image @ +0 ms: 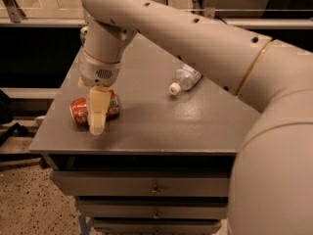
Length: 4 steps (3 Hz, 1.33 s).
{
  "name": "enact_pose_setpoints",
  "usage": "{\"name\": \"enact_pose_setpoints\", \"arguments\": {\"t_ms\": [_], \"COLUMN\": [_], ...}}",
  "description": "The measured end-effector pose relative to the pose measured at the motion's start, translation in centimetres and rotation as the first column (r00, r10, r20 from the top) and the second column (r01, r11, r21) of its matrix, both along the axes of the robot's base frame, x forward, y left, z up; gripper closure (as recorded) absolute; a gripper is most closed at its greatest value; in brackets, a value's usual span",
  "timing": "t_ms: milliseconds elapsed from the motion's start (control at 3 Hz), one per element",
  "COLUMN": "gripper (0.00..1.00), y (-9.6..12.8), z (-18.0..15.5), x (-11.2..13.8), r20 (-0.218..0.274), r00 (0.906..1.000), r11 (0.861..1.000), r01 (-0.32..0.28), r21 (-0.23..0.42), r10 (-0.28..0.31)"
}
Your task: Knock coke can over
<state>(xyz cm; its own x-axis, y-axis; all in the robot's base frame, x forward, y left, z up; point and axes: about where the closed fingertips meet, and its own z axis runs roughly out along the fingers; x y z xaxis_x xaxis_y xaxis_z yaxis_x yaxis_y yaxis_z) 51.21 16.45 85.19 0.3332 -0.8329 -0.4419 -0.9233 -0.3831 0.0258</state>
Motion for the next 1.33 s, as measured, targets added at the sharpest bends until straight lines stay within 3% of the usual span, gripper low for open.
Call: {"name": "enact_pose_setpoints", "arguments": {"t_ms": [333,667,1000,1333], "gripper": [0.0,0.0,0.0,0.0], "y": [-2.9,-8.4,-12.0,-12.4], "z": [1.2,2.7,3.9,4.1], "x": [0.9,1.7,1.9,1.9], "r20": [0.047,0.106,0.144,0.148], "r00": [0.9968,0.9763,0.9534,0.9507], "r11": [0.997,0.98,0.96,0.958], "r01": [0.067,0.195,0.275,0.282], "r21": [-0.037,-0.05,-0.051,-0.051], "r10": [-0.065,-0.189,-0.265,-0.272]}}
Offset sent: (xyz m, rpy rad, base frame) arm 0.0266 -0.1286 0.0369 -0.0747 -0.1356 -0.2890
